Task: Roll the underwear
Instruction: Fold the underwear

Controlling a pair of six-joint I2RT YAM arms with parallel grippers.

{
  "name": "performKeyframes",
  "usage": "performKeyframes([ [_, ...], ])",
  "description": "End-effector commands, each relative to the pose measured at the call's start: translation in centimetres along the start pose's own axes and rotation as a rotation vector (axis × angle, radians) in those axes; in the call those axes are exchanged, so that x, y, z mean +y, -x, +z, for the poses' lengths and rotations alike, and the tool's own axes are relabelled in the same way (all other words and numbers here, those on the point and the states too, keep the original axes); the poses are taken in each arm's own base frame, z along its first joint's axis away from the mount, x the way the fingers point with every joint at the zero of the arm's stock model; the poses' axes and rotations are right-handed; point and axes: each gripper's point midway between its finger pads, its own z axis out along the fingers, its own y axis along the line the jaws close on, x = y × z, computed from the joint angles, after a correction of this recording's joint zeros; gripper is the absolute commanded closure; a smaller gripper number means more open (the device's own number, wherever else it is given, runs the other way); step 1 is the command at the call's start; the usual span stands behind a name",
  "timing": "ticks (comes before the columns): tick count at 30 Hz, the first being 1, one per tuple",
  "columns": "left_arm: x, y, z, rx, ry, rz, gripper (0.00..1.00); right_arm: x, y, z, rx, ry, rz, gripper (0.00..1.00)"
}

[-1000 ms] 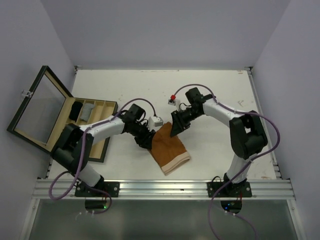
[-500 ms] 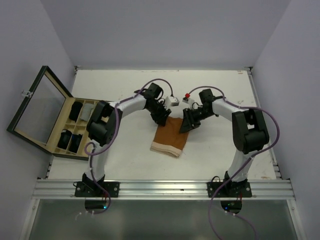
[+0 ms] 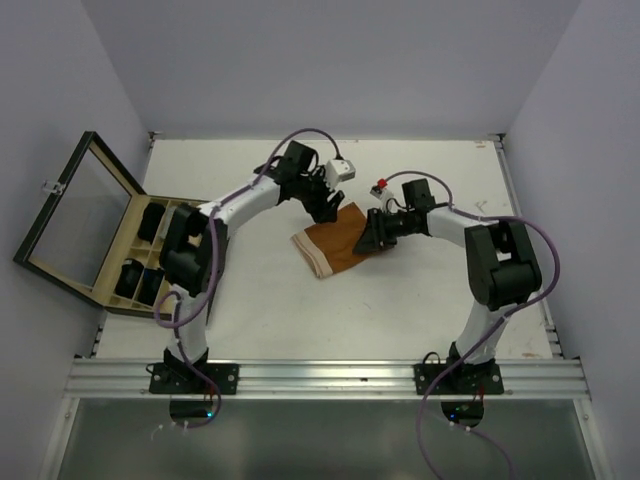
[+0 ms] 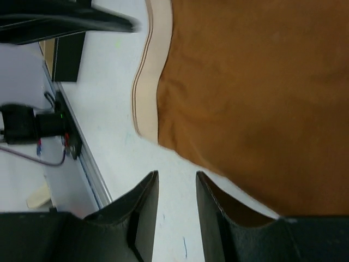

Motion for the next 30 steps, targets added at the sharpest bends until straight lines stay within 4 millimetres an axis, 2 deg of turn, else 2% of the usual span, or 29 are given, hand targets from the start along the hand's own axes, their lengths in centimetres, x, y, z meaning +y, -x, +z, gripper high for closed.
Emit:
performKeyframes([
  [1, 2.1, 1.9, -6.0, -0.120, 0.095, -0.122, 0.34, 0.0, 2.8, 2.4, -0.118, 0.043, 0.019, 0.62],
  [2, 2.1, 1.4, -6.4, -0.130, 0.090, -0.153, 0.34, -0.6, 2.5, 3.2, -0.112, 0.042, 0.039, 0.62],
  [3, 1.7, -0.4, -6.3, -0.107, 0.072, -0.203, 0.34, -0.6, 2.9, 3.7, -0.128, 0.047, 0.026, 0.62],
  [5, 2.0, -1.6, -7.2, -0.108, 0.087, -0.273, 0.34, -0.7, 2.1, 5.2, -0.110, 0.039, 0.054, 0.62],
  [6, 1.8, -3.0, -6.9, -0.091, 0.089, -0.302, 0.34, -1.4, 1.3, 6.0, -0.099, 0.033, 0.072, 0.62],
  [10, 2.2, -5.8, -6.7, -0.045, 0.125, -0.406, 0.34, -1.0, -1.5, 7.8, -0.057, 0.002, 0.163, 0.60],
  [11, 2.3, -6.3, -6.6, -0.039, 0.129, -0.426, 0.34, -1.0, -3.1, 8.0, -0.043, 0.000, 0.199, 0.59],
  [15, 3.7, -9.1, -6.6, 0.010, 0.156, -0.512, 0.34, 1.2, -2.9, 7.5, -0.095, 0.036, 0.245, 0.54],
  [19, 4.2, -10.9, -6.7, 0.066, 0.162, -0.553, 0.34, 4.5, 0.2, 5.5, -0.158, 0.077, 0.151, 0.51],
  [20, 3.9, -11.2, -6.7, 0.083, 0.155, -0.561, 0.34, 5.0, 1.4, 5.3, -0.159, 0.073, 0.136, 0.51],
  [23, 2.8, -11.9, -7.1, 0.104, 0.136, -0.570, 0.34, 5.6, 3.1, 5.3, -0.158, 0.071, 0.102, 0.51],
  [26, 1.8, -12.5, -7.6, 0.136, 0.115, -0.580, 0.35, 6.4, 3.4, 5.6, -0.148, 0.091, 0.132, 0.52],
  [30, 0.4, -14.2, -7.7, 0.178, 0.097, -0.611, 0.38, 7.5, 2.4, 7.1, -0.110, 0.132, 0.227, 0.52],
])
